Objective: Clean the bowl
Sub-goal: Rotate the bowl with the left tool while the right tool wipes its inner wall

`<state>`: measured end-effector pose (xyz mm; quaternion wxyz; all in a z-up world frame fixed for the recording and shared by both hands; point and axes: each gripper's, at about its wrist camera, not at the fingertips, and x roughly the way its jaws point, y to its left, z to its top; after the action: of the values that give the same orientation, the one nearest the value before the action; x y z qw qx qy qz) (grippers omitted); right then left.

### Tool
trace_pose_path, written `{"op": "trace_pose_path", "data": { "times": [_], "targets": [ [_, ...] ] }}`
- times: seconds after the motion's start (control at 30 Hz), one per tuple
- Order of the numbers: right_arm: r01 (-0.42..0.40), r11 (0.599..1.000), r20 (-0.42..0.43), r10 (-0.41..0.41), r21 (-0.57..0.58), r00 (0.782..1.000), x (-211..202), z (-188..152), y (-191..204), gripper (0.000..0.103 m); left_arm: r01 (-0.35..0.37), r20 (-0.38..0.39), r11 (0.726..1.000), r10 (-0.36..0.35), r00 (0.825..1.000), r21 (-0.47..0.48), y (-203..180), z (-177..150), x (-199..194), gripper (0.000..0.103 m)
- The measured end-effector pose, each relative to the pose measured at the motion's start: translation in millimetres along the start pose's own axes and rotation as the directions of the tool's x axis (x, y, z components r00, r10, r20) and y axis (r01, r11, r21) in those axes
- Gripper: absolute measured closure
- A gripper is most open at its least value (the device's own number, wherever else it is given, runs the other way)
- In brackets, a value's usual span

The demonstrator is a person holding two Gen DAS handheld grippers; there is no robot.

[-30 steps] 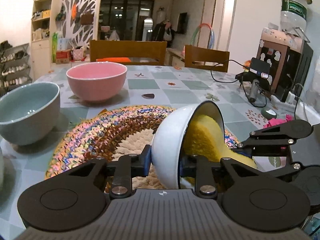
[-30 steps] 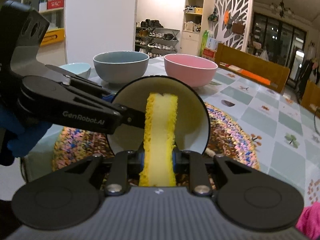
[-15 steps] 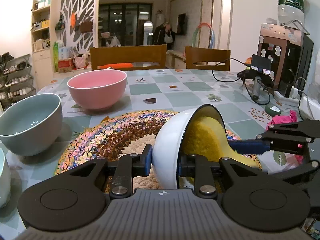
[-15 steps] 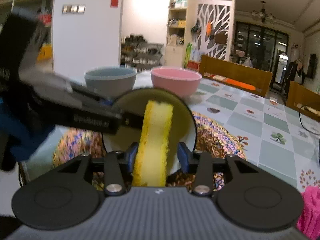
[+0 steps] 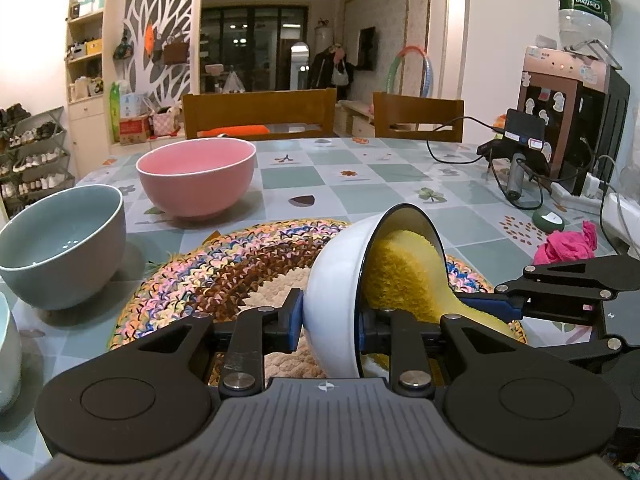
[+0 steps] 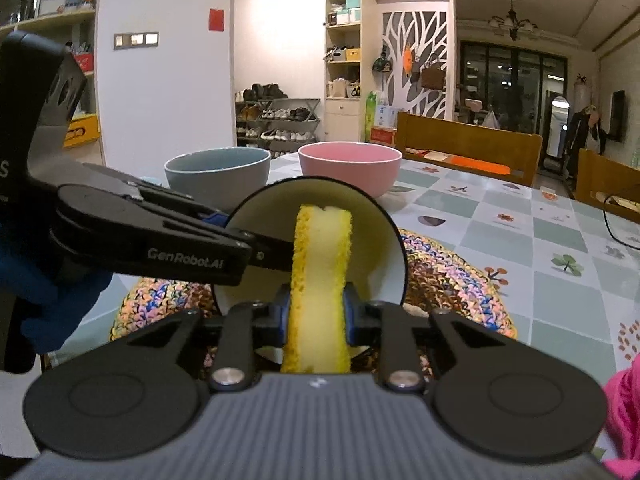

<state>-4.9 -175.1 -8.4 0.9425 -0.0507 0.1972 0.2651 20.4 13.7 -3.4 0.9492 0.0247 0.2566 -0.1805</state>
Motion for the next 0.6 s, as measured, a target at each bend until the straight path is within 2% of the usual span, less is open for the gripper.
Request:
{"op": "trace_pose_path", "data": {
  "times": [0.2, 0.37, 0.5, 0.6],
  "targets": [
    [0.049, 0.993, -0.014, -0.051, -0.110, 0.999, -7, 11, 9, 0.082, 0.003, -0.015, 1.000, -0.003, 1.000, -0.009, 4, -1, 3, 0.076],
    [0.119, 0.955, -0.043, -0.136, -0.271, 0.990, -6, 20, 10, 0.082, 0.016, -0.012, 1.000, -0.016, 1.000, 0.005, 1, 2, 3, 0.073],
    [0.115, 0.925, -0.089, -0.156, -0.361, 0.984, 5, 20, 7, 0.082, 0.031, 0.001, 0.999, -0.031, 1.000, 0.022, -4, 3, 3, 0.068],
    [0.109, 0.919, -0.107, -0.160, -0.378, 0.981, 13, 16, 2, 0.082, 0.031, 0.011, 0.999, -0.031, 0.999, 0.034, -9, 3, 5, 0.065]
  ]
}}
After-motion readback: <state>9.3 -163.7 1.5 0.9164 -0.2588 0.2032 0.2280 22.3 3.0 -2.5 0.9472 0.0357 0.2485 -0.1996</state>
